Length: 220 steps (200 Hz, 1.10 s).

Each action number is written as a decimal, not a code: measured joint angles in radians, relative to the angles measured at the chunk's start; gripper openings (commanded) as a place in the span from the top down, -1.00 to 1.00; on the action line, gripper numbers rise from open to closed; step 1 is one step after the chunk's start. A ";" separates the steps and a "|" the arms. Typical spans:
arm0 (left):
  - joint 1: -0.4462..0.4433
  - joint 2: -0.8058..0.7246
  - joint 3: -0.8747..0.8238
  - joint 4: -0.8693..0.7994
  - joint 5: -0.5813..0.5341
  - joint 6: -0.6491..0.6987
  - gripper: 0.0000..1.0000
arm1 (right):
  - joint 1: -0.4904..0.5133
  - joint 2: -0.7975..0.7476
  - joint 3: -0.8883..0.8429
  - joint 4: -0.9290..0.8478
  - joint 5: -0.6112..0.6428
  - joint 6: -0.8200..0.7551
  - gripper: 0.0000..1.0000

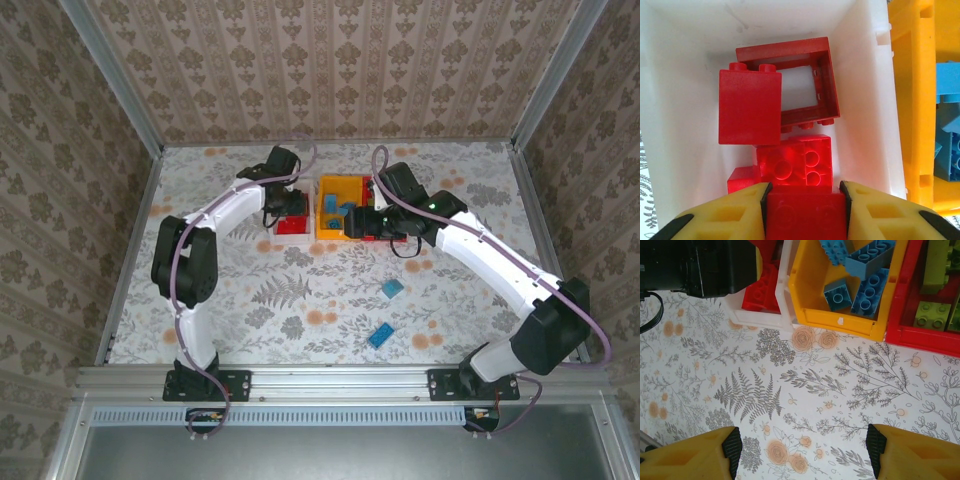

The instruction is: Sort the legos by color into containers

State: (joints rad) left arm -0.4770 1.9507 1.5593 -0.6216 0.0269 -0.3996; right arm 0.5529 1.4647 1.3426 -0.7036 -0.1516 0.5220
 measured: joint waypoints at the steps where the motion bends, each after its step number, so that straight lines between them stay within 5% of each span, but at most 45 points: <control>1: 0.000 0.000 0.000 0.000 0.001 0.000 0.18 | 0.000 0.000 0.000 0.000 0.000 0.000 -0.40; 47: 0.000 0.001 0.001 -0.010 0.010 -0.011 -0.14 | 0.000 0.021 0.000 0.000 -0.008 0.001 -0.41; 103: -0.004 -0.002 0.001 -0.030 0.010 -0.015 -0.16 | 0.000 0.016 -0.019 -0.020 0.022 -0.003 -0.42; 127: -0.015 -0.039 -0.002 -0.045 -0.006 -0.026 -0.32 | 0.000 -0.012 -0.079 -0.072 0.075 0.027 -0.50; 173: -0.084 -0.314 -0.130 -0.013 0.004 -0.003 -0.54 | -0.018 -0.085 -0.259 -0.135 0.098 0.232 -0.64; 220: -0.211 -0.645 -0.434 0.090 0.191 0.060 -0.59 | -0.061 -0.082 -0.414 -0.048 0.058 0.489 -0.74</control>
State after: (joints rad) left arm -0.6884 1.3052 1.1252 -0.5316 0.2176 -0.3393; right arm 0.4919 1.3823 0.9291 -0.7521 -0.0940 1.0115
